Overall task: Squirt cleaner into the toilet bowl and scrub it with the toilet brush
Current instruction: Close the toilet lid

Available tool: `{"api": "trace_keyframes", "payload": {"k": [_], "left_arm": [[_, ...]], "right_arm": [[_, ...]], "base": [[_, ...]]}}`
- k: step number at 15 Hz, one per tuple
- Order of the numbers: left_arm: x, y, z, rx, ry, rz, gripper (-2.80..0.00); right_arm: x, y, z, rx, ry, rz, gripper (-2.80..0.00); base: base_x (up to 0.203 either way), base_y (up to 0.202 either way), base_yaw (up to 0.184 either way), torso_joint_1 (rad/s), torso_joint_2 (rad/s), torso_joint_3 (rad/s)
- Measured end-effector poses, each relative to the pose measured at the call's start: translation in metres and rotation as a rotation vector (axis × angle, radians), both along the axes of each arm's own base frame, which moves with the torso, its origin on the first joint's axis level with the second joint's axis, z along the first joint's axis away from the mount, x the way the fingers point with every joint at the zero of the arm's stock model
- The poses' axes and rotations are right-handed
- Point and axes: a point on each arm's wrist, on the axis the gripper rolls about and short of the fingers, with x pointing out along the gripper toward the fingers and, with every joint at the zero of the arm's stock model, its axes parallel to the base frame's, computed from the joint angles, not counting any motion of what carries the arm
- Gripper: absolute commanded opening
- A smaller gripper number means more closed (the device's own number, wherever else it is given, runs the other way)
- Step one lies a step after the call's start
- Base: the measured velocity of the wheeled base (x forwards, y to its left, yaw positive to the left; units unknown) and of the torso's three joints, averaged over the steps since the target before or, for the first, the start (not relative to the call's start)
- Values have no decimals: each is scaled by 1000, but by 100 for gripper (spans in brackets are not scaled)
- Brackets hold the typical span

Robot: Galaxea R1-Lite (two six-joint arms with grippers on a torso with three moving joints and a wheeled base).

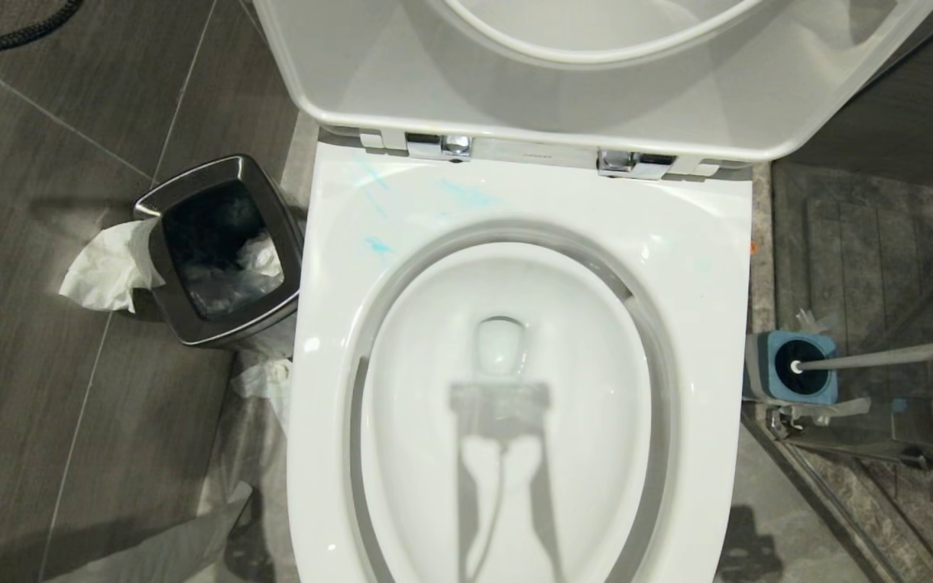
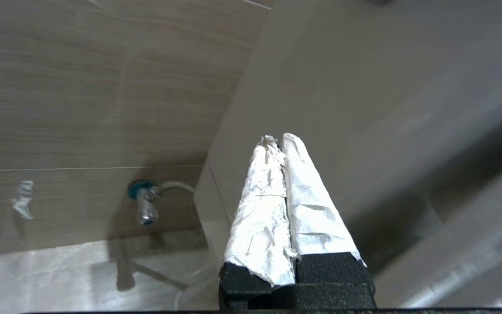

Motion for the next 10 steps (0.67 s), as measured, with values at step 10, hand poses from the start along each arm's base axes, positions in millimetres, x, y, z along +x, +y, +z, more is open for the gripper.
{"api": "trace_keyframes", "payload": {"k": [10], "left_arm": [[12,8,2,189,-81,-344,-280]], "right_arm": [[0,0,0,0,0,-1,-280]], "base": [[0,0,0,0,0,0]]}}
